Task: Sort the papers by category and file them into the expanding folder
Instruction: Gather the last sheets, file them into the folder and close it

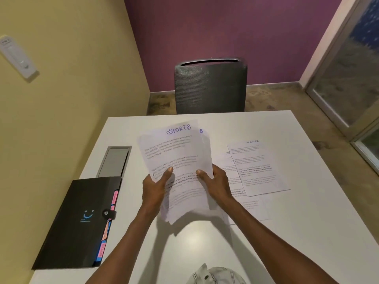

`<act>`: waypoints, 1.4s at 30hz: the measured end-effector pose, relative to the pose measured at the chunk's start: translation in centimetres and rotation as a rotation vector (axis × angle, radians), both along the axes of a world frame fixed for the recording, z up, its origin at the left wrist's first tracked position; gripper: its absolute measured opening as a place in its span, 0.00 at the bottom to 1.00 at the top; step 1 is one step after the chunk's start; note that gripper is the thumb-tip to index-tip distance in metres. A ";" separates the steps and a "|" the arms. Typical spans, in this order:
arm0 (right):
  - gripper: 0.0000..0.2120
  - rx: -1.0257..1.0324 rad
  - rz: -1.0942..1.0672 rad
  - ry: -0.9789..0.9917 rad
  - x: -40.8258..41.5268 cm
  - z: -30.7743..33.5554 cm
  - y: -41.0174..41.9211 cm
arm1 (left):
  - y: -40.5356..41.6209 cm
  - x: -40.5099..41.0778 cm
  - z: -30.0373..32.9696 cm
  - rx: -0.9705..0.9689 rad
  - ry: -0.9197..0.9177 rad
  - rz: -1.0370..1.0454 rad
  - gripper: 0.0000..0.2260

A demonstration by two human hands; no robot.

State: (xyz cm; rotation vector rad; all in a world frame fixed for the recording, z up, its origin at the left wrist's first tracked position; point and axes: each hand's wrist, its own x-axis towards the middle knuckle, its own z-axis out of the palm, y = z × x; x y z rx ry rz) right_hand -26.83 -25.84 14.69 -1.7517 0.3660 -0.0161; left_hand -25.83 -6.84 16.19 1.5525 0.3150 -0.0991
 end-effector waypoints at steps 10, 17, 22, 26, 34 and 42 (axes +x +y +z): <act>0.13 0.098 0.065 0.034 -1.3 -2.5 -0.1 | 0.5 -2.2 -2.1 0.090 -0.030 0.042 0.19; 0.18 0.074 0.123 0.119 -1.5 -5.7 0.4 | 1.3 -3.8 -5.4 0.144 0.055 0.023 0.12; 0.15 -0.043 0.232 0.141 -1.0 -7.7 -0.9 | 1.6 -3.0 -6.5 0.258 0.067 0.031 0.10; 0.25 -0.500 0.258 0.306 -1.6 -11.1 -5.0 | 2.5 -2.1 -6.2 0.286 0.022 0.031 0.09; 0.59 -0.929 0.711 0.608 -6.1 -15.4 -8.2 | 3.8 -1.5 -5.5 0.283 0.052 0.151 0.15; 0.24 -0.614 0.609 0.417 -6.0 -15.4 -3.0 | 3.1 -1.1 -5.1 0.282 0.077 0.127 0.15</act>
